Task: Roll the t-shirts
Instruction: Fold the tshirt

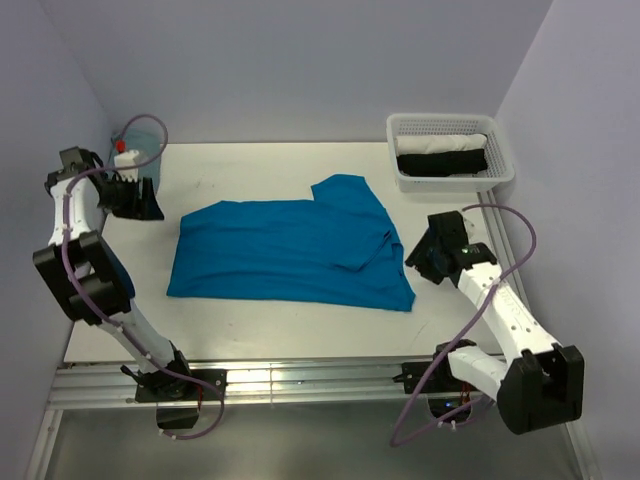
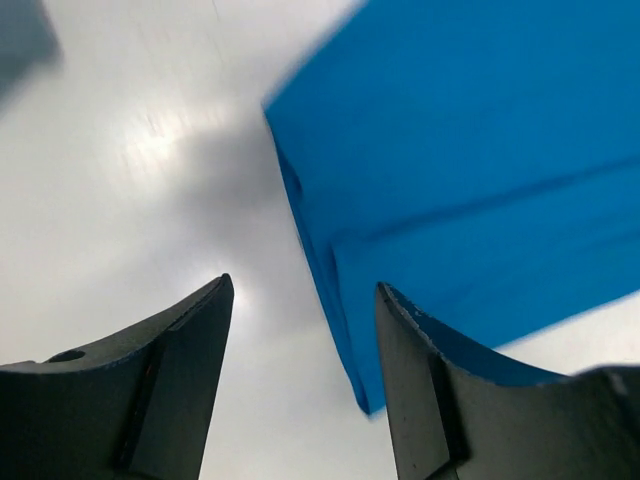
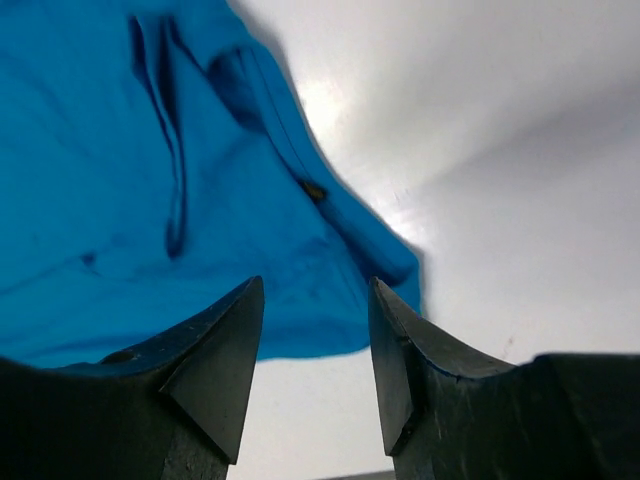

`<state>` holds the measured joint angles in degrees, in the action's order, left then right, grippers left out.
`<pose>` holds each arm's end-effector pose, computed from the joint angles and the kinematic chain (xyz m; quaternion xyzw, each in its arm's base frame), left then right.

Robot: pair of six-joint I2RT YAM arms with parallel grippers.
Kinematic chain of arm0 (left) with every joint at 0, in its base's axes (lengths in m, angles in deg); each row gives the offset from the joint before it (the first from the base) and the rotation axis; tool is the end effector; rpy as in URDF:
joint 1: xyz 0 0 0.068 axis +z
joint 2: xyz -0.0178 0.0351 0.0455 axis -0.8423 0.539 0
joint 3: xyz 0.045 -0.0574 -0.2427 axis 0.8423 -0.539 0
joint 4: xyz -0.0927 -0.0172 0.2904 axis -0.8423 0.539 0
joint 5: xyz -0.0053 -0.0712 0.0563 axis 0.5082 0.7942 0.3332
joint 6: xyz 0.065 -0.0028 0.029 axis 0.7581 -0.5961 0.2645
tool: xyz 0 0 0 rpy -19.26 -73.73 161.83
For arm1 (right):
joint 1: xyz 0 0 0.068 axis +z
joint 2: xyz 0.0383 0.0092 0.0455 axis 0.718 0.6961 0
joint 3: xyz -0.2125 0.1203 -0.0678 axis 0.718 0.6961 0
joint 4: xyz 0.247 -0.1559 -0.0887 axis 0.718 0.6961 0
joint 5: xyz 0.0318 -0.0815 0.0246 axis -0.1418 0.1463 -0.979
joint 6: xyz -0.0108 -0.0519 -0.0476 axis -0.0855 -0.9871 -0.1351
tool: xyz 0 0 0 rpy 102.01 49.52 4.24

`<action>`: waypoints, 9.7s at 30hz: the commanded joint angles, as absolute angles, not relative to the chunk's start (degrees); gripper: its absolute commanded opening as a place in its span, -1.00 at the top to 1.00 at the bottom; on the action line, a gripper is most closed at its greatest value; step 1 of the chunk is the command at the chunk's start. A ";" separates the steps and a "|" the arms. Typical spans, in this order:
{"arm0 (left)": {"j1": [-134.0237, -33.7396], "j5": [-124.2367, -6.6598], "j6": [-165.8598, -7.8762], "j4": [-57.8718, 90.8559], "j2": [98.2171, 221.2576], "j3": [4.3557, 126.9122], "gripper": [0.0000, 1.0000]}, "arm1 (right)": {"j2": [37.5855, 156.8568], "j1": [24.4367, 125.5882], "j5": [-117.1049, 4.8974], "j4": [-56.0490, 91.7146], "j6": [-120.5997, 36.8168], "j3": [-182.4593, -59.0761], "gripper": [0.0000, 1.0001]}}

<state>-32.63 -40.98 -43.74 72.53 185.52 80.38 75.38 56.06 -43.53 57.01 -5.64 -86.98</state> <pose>0.3858 0.1430 0.2246 0.1090 0.9374 -0.1584 0.2905 0.2597 0.0414 0.1821 0.2830 0.9157 0.0896 0.2709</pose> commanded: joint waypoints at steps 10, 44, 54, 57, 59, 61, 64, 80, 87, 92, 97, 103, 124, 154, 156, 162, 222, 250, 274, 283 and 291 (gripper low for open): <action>-38.22 -28.53 -52.08 75.73 217.30 109.30 -0.32 | 96.02 53.88 -49.25 40.98 -12.93 -104.19 -0.03; -42.70 -32.31 -51.65 73.70 220.91 107.99 -0.16 | 151.84 56.08 -50.92 49.31 -23.57 -161.41 -0.12; -42.70 -32.05 -51.47 73.44 220.47 107.20 -0.12 | 154.92 60.03 -40.64 54.42 -24.36 -164.93 -0.13; -42.79 -32.14 -51.29 73.35 220.47 107.02 -0.05 | 155.62 60.47 -40.29 54.85 -24.01 -165.37 -0.09; -42.70 -32.05 -51.21 73.44 220.56 107.02 0.10 | 156.15 60.56 -40.64 54.86 -23.83 -165.98 0.02; -42.70 -31.87 -51.21 73.44 220.56 107.11 0.27 | 155.89 60.56 -40.73 54.33 -23.83 -165.63 0.10; -42.71 -31.09 -51.29 73.18 219.95 107.02 0.47 | 153.79 60.56 -40.29 52.40 -23.40 -163.53 0.35; -42.79 -29.06 -44.80 69.05 211.69 102.81 0.96 | 132.17 60.83 -37.21 37.81 -23.13 -142.70 1.00; -42.97 -31.87 -37.78 70.27 207.91 97.45 0.99 | 122.94 61.97 -36.60 35.43 -21.55 -131.98 1.00; -42.88 -35.39 -32.41 73.44 204.57 93.05 0.99 | 117.05 63.72 -34.93 35.43 -19.97 -123.46 1.00; -42.79 -38.46 -28.53 72.39 199.22 85.41 0.99 | 110.98 66.27 -32.56 35.52 -17.95 -115.11 1.00; -42.71 -41.27 -26.95 69.40 194.21 77.76 0.99 | 102.99 67.59 -31.06 35.69 -14.78 -105.96 1.00; -42.00 -42.60 -32.74 63.07 190.33 73.62 0.18 | 94.72 71.02 -34.49 32.62 -7.84 -87.59 0.75; -44.99 -36.18 -36.53 74.50 201.14 87.25 -0.06 | 113.52 64.43 -30.27 42.37 -13.81 -112.89 0.08; -45.17 -36.44 -36.53 74.14 200.79 86.72 -0.05 | 113.88 64.43 -28.96 43.16 -13.29 -112.90 0.09; -45.52 -37.23 -36.70 73.35 200.08 85.93 -0.04 | 112.82 64.34 -28.34 43.78 -12.58 -111.32 0.09; -45.69 -37.67 -35.30 74.49 199.82 84.87 0.03 | 90.42 72.94 -37.65 42.46 -10.13 -92.87 1.00; -45.69 -38.55 -35.39 74.67 199.29 85.49 0.03 | 97.67 77.18 -39.06 38.86 -10.38 -102.92 0.03; -45.69 -38.11 -36.27 75.55 198.94 87.16 0.04 | 109.93 74.98 -51.01 34.11 -12.15 -103.94 0.66; -45.69 -38.64 -36.00 75.99 198.94 86.80 0.05 | 103.59 79.97 -55.22 30.43 -9.51 -96.30 0.82; -45.69 -41.44 -40.46 71.52 198.41 86.28 0.05 | 102.28 87.54 -54.71 29.54 -6.70 -93.91 0.86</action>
<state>-45.52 -39.93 -37.20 74.34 201.85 85.82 105.11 85.79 -54.77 30.95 -8.48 -94.39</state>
